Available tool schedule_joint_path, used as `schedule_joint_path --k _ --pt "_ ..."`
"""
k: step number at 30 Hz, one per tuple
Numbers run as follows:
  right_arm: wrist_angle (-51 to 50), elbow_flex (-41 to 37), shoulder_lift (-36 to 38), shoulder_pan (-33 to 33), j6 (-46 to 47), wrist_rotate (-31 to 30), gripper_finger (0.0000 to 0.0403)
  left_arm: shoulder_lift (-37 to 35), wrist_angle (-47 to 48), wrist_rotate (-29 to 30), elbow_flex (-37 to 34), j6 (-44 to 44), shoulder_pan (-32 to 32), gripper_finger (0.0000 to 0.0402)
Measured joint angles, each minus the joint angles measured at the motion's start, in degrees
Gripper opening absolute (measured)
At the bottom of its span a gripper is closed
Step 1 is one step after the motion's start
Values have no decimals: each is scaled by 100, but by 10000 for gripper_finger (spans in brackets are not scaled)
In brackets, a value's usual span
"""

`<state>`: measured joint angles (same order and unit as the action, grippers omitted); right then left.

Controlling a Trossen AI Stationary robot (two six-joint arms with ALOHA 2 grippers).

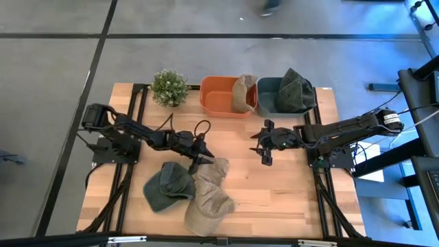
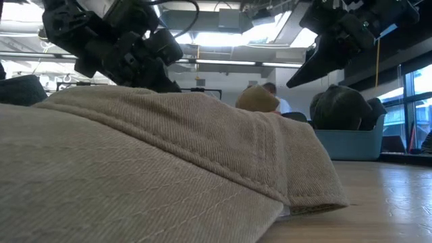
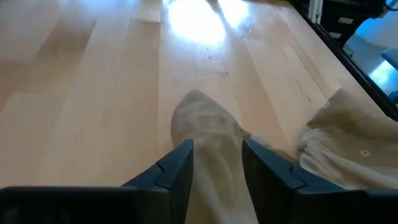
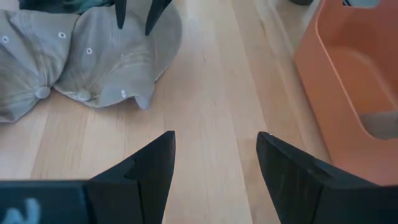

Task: Pick & Place hat
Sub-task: Put the top brown cap into the orange bin

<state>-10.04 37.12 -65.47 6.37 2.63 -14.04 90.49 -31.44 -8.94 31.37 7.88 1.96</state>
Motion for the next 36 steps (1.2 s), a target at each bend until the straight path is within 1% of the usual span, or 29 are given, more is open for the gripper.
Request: schedule_joint_path --k 4,7,11,15,18,21,23,27,30,36 --pt "-34 0 0 -2 -2 0 226 0 296 -6 62 215 0 165" --pt "-32 0 0 -2 0 2 226 -1 622 144 62 229 0 181" --pt "-14 0 -2 -2 0 2 226 -1 1004 473 62 246 14 186" --pt "11 0 -2 -2 7 4 226 -1 1021 360 62 139 26 180" --pt "67 0 -2 -3 10 14 226 -1 983 355 62 233 26 159" --pt "294 0 -2 -4 15 190 226 -1 841 363 62 231 2 119" --pt "430 0 -2 -4 -66 472 226 -1 803 386 62 238 -43 86" --pt "673 0 -2 -4 -333 1237 226 -4 591 386 62 245 -143 16" --pt "783 0 -4 -4 -434 1570 226 -4 591 390 62 340 -221 6" --pt "774 0 -4 -4 -459 1569 226 -4 595 291 62 528 -227 6"
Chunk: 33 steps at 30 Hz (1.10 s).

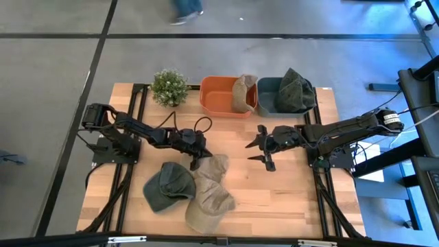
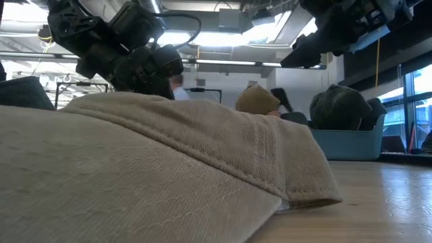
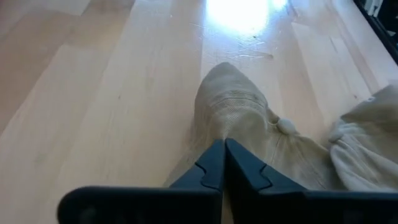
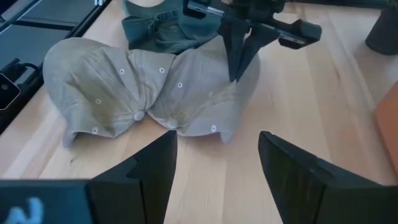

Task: Pick & Place hat
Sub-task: Put the top brown cap into the orange bin

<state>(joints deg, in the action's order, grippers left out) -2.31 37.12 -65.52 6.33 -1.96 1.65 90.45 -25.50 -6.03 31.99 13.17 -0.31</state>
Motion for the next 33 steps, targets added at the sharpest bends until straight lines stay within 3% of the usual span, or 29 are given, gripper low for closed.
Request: schedule_joint_path --k 7,13,20,24,30,33 --pt "-4 0 0 0 -4 -2 226 0 17 -410 0 -68 28 52" --pt "-6 0 0 0 -4 -2 226 56 71 -231 0 -33 30 98" --pt "-9 0 0 -5 -4 -27 226 272 85 -209 0 78 23 117" --pt "-10 0 0 -13 21 -293 226 273 0 -209 0 66 21 96" --pt "-7 6 -34 -13 -6 -350 226 273 -173 -211 0 -164 21 12" --pt "5 7 -184 -11 -122 -353 226 278 -270 -175 0 -238 21 5"
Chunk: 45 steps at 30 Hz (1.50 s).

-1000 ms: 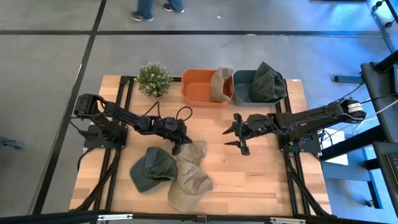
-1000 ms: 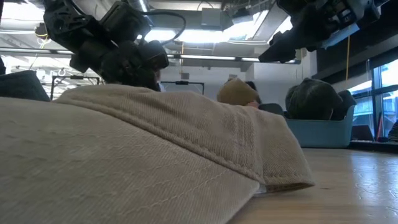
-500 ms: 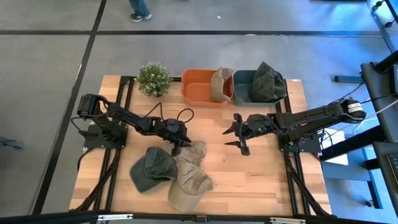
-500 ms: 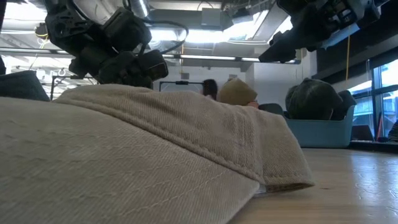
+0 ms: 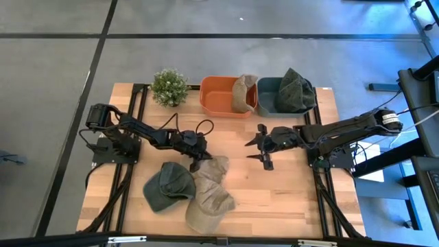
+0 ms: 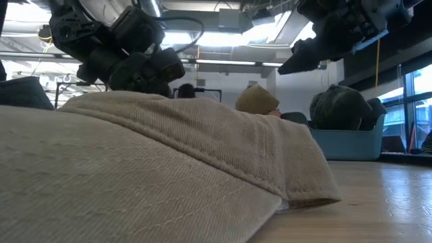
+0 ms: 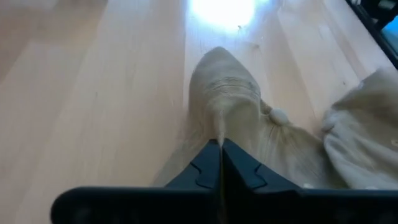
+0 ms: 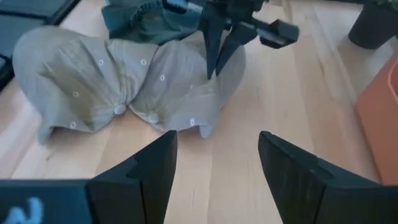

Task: Pick & Place hat
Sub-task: Put the top brown cap into the orange bin

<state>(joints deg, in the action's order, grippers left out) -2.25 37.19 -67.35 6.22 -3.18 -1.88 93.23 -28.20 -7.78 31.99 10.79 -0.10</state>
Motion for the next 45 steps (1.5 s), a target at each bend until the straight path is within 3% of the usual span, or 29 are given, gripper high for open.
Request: schedule_joint_path --k 8,12,18,24,32,45 --pt "676 0 -833 11 -256 -15 226 2 -846 158 10 380 -24 3" --pt "962 0 -878 11 -382 -17 226 2 -849 540 171 715 -97 3" --pt "1034 2 -792 225 -1070 -358 226 2 -848 578 536 805 -309 3" --pt "1022 2 -1065 616 -1185 -1241 226 2 -739 647 808 955 -510 3" --pt "1303 2 -1776 967 -912 -2695 226 2 -262 1475 824 1174 -530 3" --pt "1893 0 -2649 646 -330 -2516 225 89 -77 1623 826 1459 -434 3"
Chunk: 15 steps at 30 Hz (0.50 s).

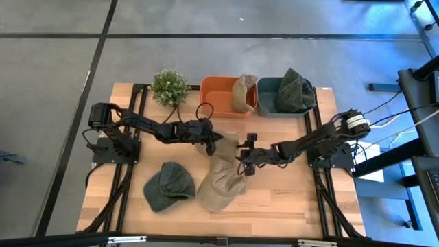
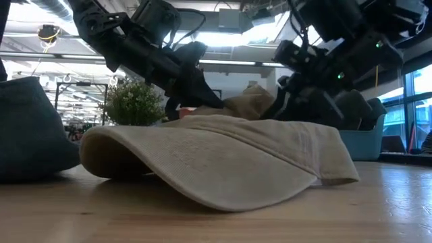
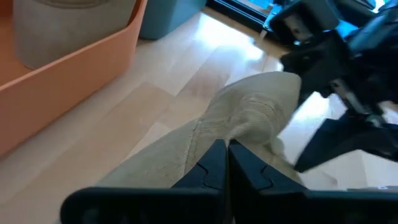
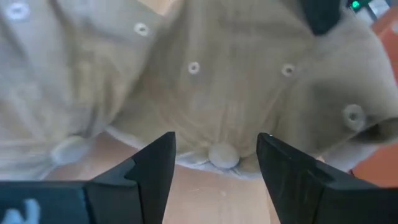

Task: Pick & Place hat
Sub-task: Put the top brown cap into the orange bin

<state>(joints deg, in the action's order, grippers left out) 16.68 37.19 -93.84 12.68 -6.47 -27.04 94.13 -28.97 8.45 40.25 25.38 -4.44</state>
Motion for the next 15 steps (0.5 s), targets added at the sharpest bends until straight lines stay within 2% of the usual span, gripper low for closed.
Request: schedule_joint_path --k 3,11,15 --pt "-52 0 -147 -133 150 -14 225 15 50 17 0 29 30 3" --pt "211 0 -729 -409 385 679 224 17 54 74 0 45 50 3" --pt "346 6 -864 -510 631 867 209 17 147 58 0 109 54 3"
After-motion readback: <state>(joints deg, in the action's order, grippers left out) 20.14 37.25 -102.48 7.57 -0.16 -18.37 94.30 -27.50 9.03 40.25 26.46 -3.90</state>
